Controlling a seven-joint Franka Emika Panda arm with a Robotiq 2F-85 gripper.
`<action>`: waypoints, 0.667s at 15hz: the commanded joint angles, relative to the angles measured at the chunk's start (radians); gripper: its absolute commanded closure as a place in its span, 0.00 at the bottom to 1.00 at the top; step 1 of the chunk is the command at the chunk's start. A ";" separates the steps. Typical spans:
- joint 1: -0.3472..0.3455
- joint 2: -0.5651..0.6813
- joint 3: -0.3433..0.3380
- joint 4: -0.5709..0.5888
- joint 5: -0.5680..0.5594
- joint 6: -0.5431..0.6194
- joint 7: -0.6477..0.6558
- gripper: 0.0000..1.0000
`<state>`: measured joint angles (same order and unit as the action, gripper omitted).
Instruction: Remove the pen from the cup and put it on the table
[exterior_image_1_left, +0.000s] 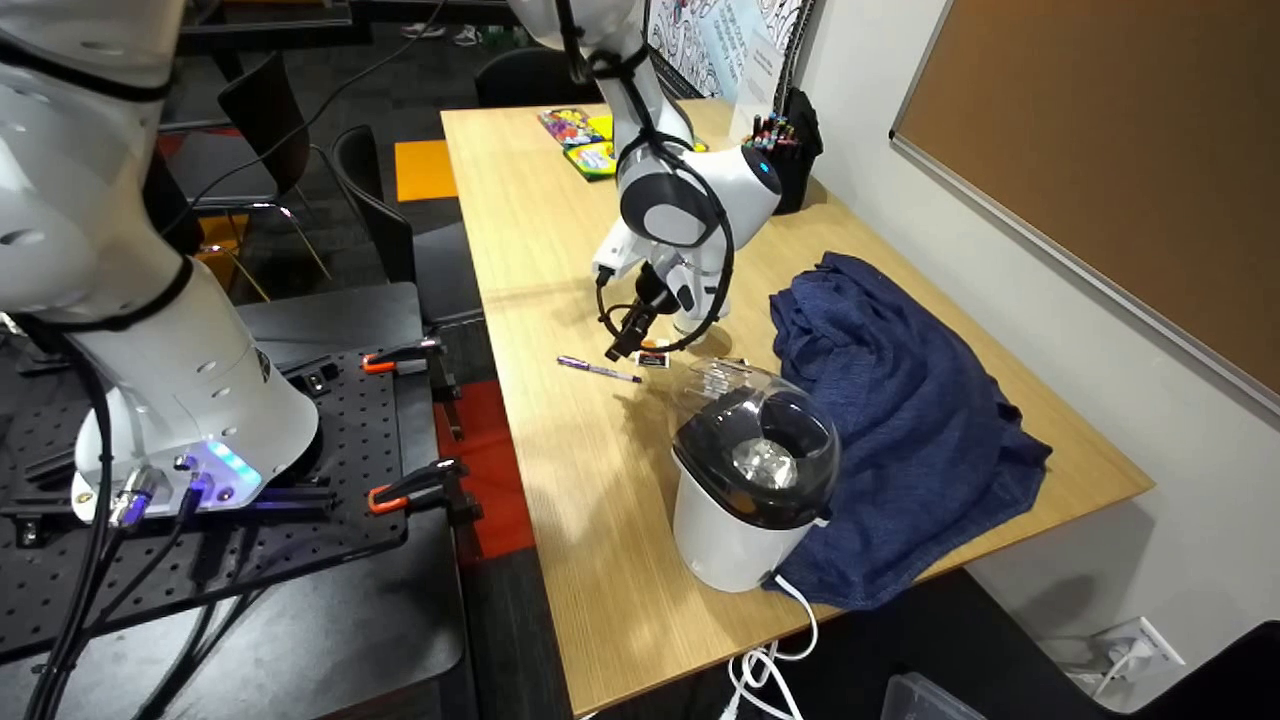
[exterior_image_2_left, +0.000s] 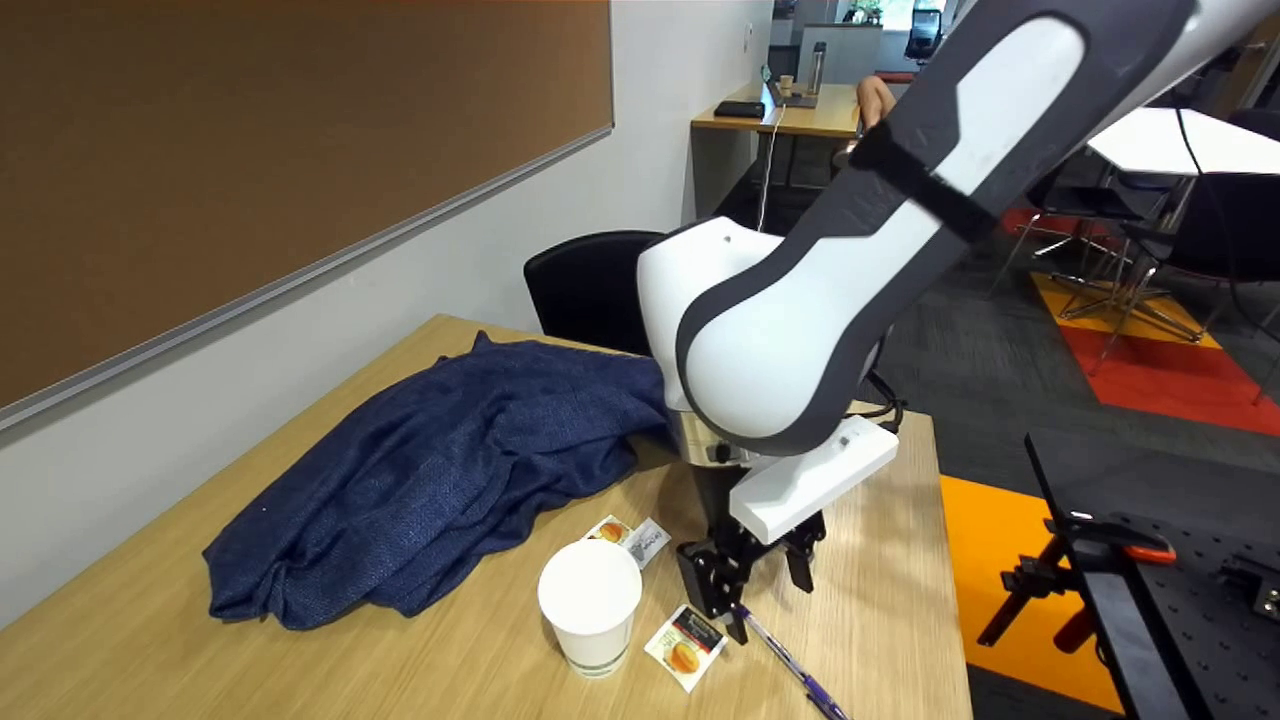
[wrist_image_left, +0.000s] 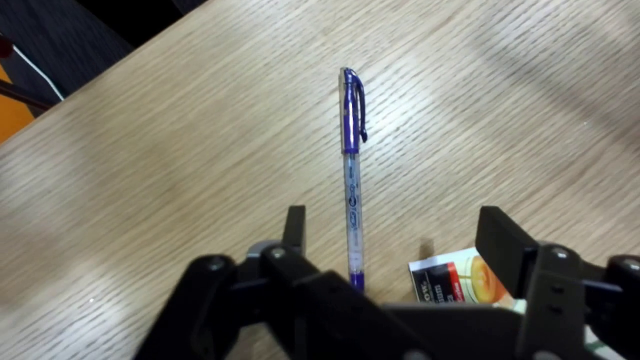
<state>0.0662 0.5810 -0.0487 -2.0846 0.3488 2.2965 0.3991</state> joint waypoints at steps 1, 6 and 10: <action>0.060 -0.189 -0.019 -0.178 -0.061 0.131 0.085 0.00; 0.151 -0.405 -0.056 -0.387 -0.249 0.352 0.302 0.00; 0.216 -0.562 -0.127 -0.521 -0.568 0.483 0.628 0.00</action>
<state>0.2255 0.1630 -0.1108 -2.4821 -0.0390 2.7076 0.8322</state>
